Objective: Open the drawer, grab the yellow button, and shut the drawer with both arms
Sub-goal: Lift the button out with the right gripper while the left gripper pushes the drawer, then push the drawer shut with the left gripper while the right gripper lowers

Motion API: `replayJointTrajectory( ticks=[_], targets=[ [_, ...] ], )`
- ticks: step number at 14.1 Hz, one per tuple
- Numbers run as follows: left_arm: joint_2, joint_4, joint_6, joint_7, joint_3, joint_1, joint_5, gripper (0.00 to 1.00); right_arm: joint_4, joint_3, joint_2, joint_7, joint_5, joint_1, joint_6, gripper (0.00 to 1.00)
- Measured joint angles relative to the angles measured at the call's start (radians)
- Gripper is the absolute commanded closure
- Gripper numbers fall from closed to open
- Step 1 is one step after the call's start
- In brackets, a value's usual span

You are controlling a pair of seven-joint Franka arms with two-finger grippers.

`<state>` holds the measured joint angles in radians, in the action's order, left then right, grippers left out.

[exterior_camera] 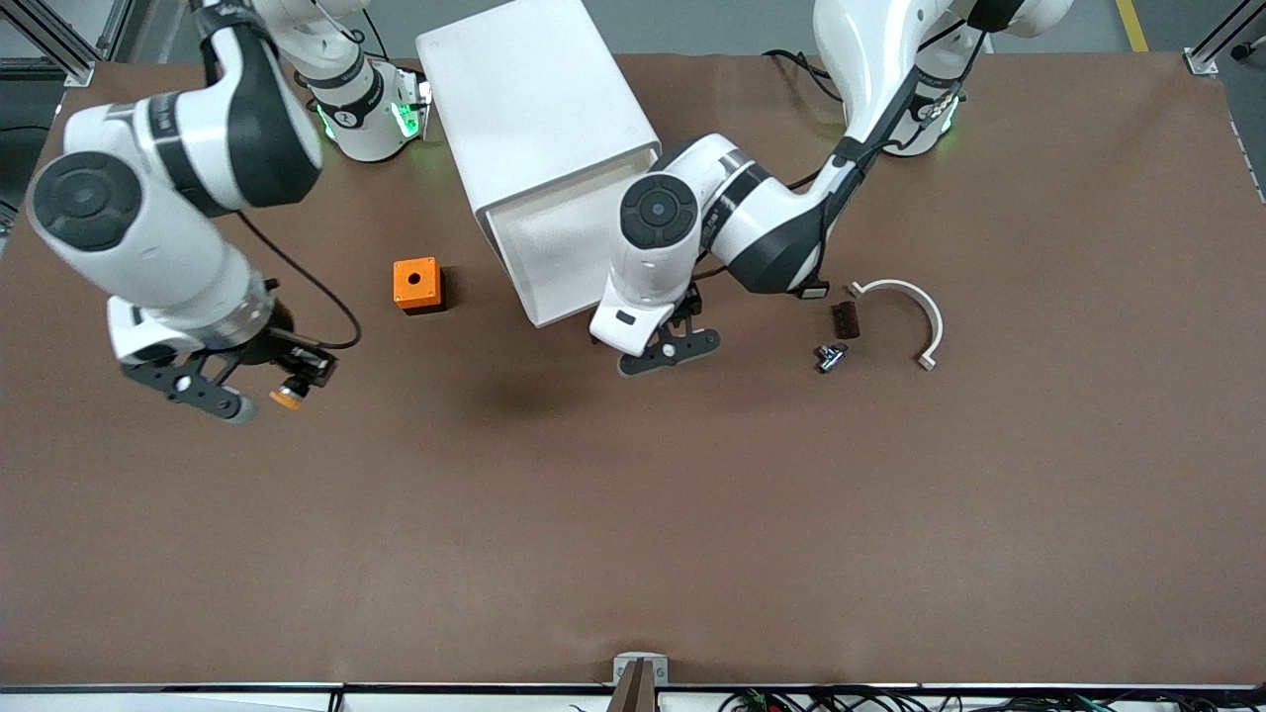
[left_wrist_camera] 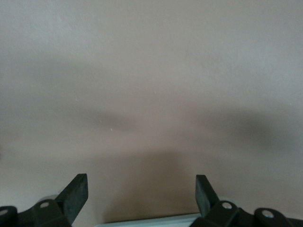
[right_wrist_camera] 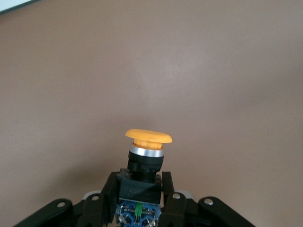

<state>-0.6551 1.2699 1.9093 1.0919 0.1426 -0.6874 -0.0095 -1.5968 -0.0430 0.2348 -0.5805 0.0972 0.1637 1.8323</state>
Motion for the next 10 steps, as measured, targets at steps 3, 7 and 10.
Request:
replayJointTrajectory(
  ticks=[3,7,10],
  targets=[
    [0.000,0.004,0.000,0.040,0.005,-0.029,-0.010,0.00,-0.008,0.000,0.037,0.165,0.000,-0.084,0.034,1.00],
    [-0.001,0.023,0.000,0.071,0.007,-0.063,-0.053,0.00,-0.072,0.001,0.087,0.373,0.000,-0.197,0.177,1.00],
    [-0.002,0.031,-0.001,0.092,0.007,-0.083,-0.114,0.00,-0.106,0.001,0.131,0.501,0.000,-0.257,0.262,1.00]
  ],
)
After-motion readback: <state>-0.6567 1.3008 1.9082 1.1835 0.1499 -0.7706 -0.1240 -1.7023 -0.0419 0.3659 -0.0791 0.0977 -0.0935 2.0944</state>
